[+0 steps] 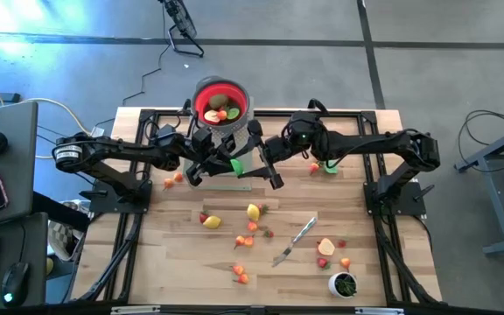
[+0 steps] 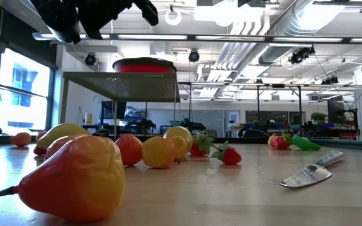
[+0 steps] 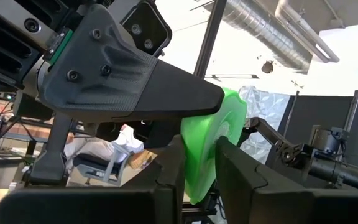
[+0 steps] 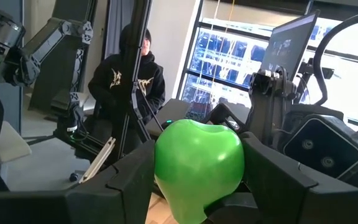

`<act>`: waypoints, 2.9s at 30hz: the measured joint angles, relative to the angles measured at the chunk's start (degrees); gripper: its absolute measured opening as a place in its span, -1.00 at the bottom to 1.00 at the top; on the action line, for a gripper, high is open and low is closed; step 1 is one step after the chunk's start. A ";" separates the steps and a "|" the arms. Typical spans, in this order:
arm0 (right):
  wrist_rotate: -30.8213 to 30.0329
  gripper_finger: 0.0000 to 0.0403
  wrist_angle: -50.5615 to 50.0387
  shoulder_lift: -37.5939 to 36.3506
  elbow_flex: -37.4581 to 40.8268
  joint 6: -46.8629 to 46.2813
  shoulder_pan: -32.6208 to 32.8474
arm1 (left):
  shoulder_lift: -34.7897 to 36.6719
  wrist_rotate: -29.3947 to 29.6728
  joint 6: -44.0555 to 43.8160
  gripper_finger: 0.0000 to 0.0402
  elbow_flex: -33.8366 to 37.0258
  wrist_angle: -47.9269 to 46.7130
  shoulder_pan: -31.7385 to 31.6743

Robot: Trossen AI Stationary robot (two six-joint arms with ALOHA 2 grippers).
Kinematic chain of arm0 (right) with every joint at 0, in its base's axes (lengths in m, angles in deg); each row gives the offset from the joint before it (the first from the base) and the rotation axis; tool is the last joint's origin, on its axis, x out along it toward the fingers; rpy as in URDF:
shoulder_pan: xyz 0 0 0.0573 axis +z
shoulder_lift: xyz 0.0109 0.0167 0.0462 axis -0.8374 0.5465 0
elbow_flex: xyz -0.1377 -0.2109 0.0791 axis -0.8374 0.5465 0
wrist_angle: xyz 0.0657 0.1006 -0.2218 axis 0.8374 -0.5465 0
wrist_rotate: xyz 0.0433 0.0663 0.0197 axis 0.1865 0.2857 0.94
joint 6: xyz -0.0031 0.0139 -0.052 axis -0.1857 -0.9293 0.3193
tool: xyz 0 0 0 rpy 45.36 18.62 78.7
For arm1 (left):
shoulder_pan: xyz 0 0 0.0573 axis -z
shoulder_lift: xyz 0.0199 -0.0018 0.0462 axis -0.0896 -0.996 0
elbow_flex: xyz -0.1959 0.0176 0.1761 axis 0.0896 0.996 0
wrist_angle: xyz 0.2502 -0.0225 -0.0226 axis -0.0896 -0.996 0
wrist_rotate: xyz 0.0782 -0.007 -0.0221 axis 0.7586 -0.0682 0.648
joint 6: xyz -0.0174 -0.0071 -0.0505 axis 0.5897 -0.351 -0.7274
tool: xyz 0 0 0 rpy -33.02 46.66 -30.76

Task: Pick & Place Fruit
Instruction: Put the green half pear into the red strainer on the shelf

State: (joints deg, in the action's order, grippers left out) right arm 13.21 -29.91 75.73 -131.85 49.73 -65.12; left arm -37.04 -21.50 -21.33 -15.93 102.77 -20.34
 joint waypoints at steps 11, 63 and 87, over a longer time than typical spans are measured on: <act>-0.34 0.28 0.51 0.02 0.00 -1.38 0.37 | -0.21 0.35 0.13 -0.70 -0.04 0.36 -0.09; -29.26 -0.41 -59.26 -22.64 -0.04 -12.53 0.93 | -0.07 -1.89 -0.92 -0.70 -0.04 -1.55 -0.17; -28.98 -0.98 -24.24 -30.16 28.31 -16.50 3.63 | 0.64 17.27 25.76 -0.70 -28.62 -68.50 -0.20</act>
State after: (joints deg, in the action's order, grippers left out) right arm -15.77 -54.15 45.57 -103.54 33.23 -61.49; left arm -36.40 -4.23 4.43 -44.55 34.27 -20.54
